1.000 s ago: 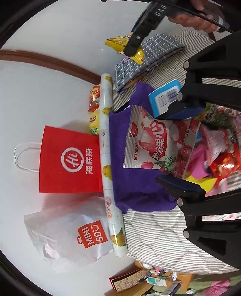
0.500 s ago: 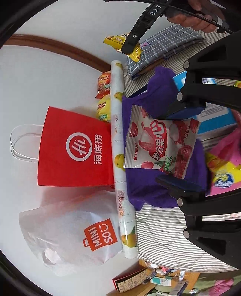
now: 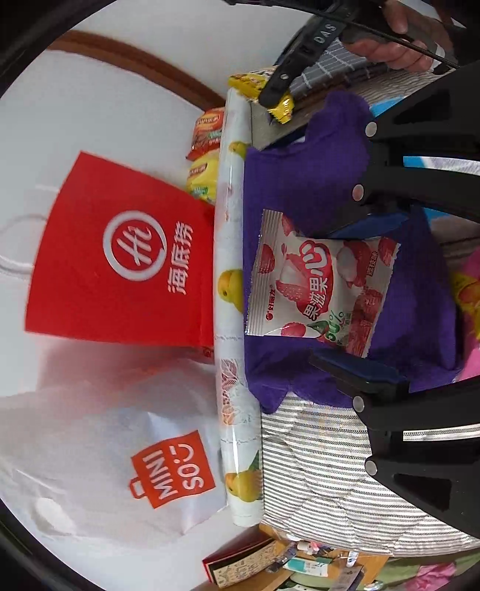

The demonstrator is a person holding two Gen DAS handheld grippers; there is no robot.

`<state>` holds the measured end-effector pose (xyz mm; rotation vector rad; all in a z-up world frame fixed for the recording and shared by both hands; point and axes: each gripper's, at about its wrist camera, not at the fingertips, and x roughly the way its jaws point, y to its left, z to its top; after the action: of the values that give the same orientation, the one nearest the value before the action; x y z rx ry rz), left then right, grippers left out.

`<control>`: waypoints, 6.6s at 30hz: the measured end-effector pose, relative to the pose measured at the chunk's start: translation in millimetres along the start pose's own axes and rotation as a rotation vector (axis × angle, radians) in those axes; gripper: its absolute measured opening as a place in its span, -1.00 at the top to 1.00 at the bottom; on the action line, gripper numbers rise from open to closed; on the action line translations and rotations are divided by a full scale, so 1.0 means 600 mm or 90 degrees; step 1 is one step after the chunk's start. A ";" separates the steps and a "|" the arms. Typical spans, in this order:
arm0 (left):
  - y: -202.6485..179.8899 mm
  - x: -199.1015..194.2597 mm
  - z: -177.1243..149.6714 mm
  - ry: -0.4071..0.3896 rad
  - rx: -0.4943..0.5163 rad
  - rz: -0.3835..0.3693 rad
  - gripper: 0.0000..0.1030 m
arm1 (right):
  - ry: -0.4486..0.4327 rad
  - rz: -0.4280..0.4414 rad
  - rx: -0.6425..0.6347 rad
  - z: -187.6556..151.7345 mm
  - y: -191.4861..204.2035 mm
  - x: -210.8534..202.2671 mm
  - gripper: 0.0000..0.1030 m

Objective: Organize snacks

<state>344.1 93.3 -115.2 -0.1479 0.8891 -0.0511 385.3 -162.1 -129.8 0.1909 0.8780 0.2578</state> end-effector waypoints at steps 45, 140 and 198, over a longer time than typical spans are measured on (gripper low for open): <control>0.050 0.094 -0.039 0.090 -0.030 0.019 -0.06 | 0.133 0.013 -0.059 -0.077 -0.020 0.096 -0.41; 0.147 -0.091 -0.308 0.091 -0.026 0.052 -0.02 | 0.122 0.087 0.073 -0.340 0.063 -0.212 -0.50; 0.152 -0.092 -0.319 0.012 -0.052 0.077 0.18 | 0.116 0.116 0.011 -0.310 0.139 -0.151 0.04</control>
<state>159.5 169.0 -205.2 -0.1701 0.9171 0.0974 173.4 -98.6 -157.0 0.2674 1.0457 0.4421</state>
